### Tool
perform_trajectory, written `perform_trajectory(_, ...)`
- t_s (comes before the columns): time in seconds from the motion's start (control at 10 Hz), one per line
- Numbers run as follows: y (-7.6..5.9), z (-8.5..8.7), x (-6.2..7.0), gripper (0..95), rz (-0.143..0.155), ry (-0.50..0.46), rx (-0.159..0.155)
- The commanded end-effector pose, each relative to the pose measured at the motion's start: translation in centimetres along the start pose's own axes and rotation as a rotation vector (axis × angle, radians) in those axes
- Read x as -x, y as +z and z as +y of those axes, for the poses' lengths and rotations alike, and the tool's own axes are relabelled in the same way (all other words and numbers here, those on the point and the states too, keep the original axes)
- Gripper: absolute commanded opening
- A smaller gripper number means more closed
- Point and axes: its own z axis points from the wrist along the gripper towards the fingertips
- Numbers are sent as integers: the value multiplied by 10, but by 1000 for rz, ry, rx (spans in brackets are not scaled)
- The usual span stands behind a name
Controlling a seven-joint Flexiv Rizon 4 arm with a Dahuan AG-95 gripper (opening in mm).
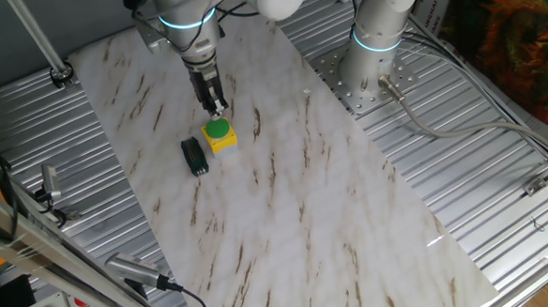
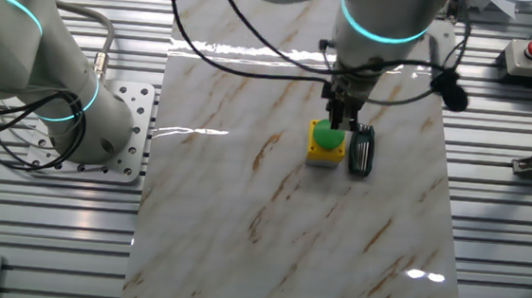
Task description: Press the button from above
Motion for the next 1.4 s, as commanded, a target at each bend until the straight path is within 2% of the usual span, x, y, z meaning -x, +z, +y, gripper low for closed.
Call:
perform_trajectory(0.1,-13,4,-1,0,-8,3,1)
perform_trajectory(0.4,-31,6,3,0,-6,4,8)
perform_trajectory(0.8,-66,-3,4,0,2,5,15)
perform_trajectory(1.0,-73,-3,5,0,4,8,15)
perform_trajectory(1.4,-73,-3,6,0,3,8,17)
